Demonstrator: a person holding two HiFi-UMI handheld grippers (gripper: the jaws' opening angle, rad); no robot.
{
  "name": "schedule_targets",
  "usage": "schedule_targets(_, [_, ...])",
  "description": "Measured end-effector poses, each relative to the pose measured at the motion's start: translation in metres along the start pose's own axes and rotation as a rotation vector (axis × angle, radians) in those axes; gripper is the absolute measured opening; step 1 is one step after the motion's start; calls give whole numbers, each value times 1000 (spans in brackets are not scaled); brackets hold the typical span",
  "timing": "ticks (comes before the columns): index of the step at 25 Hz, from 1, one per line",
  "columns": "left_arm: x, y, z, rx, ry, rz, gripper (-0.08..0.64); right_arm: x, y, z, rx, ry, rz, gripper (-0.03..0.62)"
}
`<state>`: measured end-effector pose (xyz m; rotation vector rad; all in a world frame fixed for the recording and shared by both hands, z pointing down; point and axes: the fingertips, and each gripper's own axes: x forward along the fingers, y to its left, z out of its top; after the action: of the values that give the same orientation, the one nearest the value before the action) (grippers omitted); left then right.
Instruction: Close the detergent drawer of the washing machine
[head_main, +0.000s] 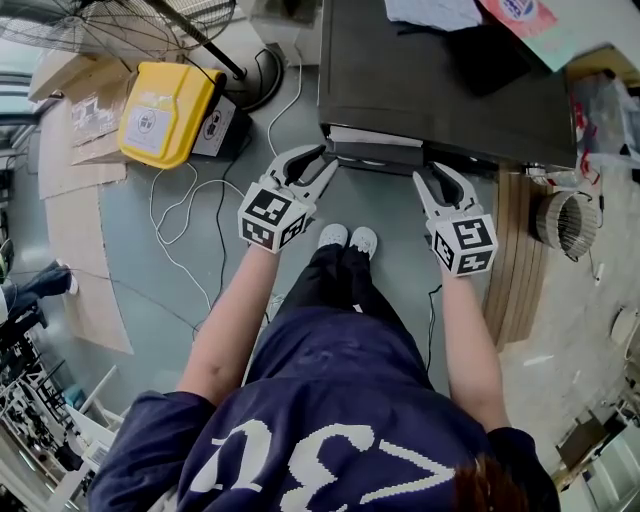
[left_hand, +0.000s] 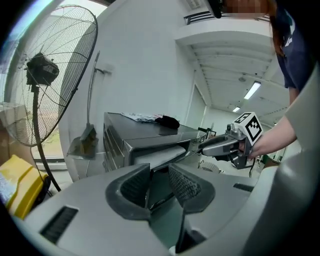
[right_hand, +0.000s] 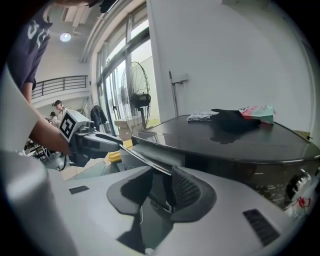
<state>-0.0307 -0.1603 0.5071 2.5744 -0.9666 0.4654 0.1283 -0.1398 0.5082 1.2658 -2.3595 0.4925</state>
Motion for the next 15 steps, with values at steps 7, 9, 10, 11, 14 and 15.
schedule_targets(7, [-3, 2, -1, 10, -17, 60, 127, -2, -1, -1, 1, -20, -42, 138])
schedule_targets(9, [-8, 3, -3, -13, -29, 119, 122, -6, -1, -5, 4, -19, -64, 144])
schedule_targets(10, [-11, 5, -6, -33, -33, 151, 105, -8, -2, -7, 12, -21, -78, 144])
schedule_targets(11, [-14, 6, -9, -54, -33, 177, 76, -10, -2, -8, 24, -25, -94, 133])
schedule_targets(14, [-20, 1, -18, -92, -19, 199, 32, -18, -2, -13, 57, -35, -127, 59])
schedule_targets(15, [-21, -3, -20, -87, -15, 190, 26, -19, -1, -14, 62, -35, -126, 20])
